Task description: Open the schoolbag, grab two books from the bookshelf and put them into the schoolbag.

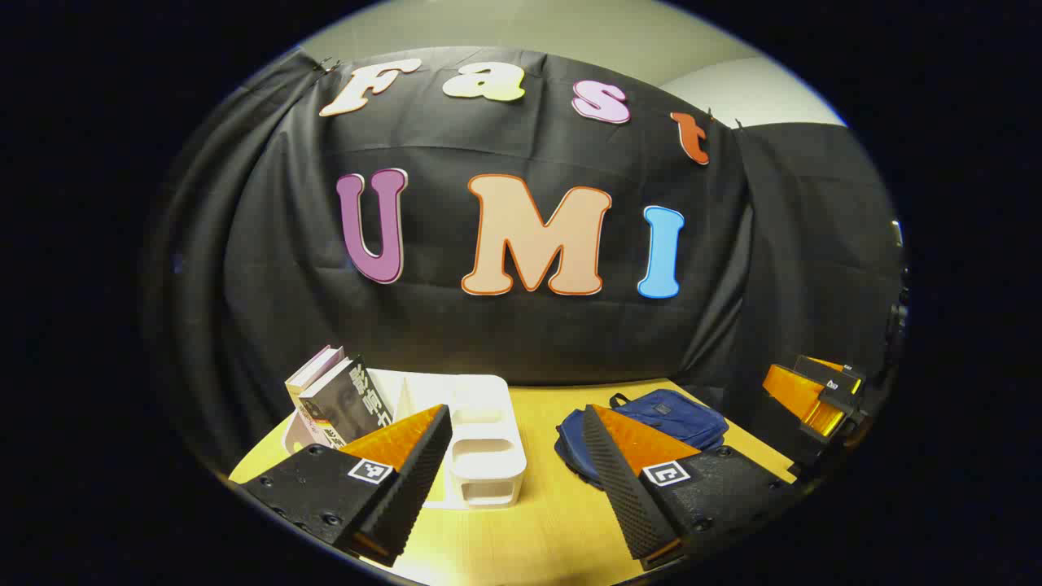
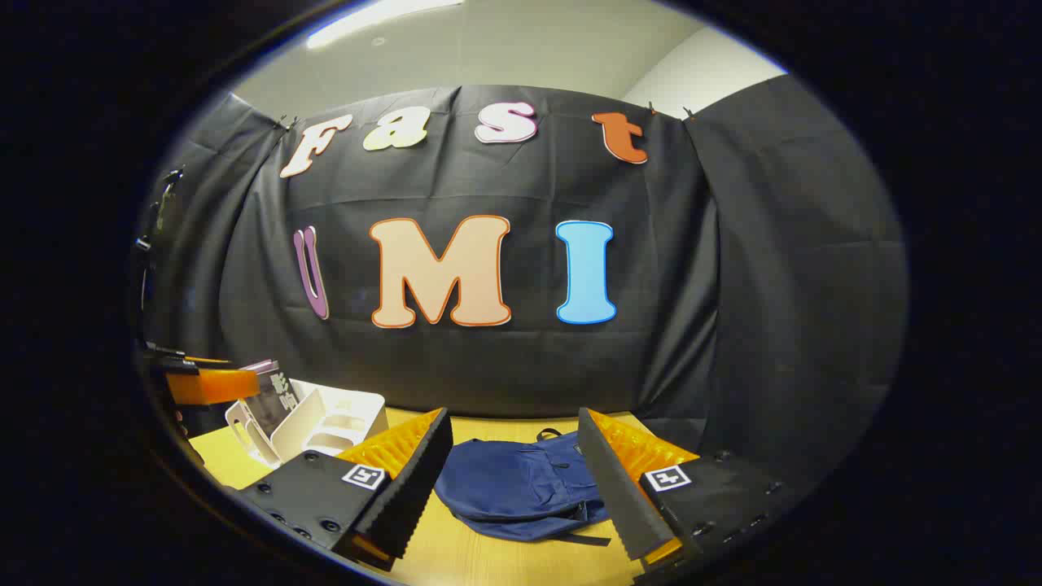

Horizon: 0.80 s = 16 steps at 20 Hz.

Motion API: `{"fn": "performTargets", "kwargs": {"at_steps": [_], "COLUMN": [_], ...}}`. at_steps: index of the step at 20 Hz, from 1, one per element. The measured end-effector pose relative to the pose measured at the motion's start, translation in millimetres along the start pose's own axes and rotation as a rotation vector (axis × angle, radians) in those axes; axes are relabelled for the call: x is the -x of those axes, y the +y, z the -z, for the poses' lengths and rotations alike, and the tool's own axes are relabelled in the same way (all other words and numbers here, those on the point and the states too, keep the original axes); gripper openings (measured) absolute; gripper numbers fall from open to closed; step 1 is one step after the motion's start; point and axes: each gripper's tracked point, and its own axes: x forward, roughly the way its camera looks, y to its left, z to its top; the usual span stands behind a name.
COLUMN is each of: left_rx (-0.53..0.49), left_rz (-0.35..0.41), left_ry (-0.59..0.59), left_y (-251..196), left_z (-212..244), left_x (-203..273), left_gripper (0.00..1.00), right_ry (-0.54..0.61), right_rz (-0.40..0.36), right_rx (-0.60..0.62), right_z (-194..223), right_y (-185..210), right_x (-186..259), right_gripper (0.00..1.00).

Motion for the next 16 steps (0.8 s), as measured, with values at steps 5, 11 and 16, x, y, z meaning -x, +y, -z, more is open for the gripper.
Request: {"fn": "performTargets", "kwargs": {"at_steps": [5, 11, 16], "left_rx": [-0.004, 0.020, -0.001], "left_rz": [0.028, 0.066, 0.063], "left_ry": [0.032, 0.058, 0.061], "left_y": [27.9, 47.5, 55.0], "left_z": [8.9, 15.4, 12.0], "left_x": [-7.7, -15.7, -24.1], "left_gripper": [0.95, 0.95, 0.95], "right_ry": [0.010, 0.029, 0.044], "right_rz": [0.029, 0.068, 0.071], "right_rx": [0.019, 0.035, 0.076], "right_z": [0.2, 6.7, 8.3], "right_y": [25.4, 43.2, 45.0], "right_x": [7.4, 1.8, -3.9], "right_gripper": [0.94, 0.94, 1.00]}}
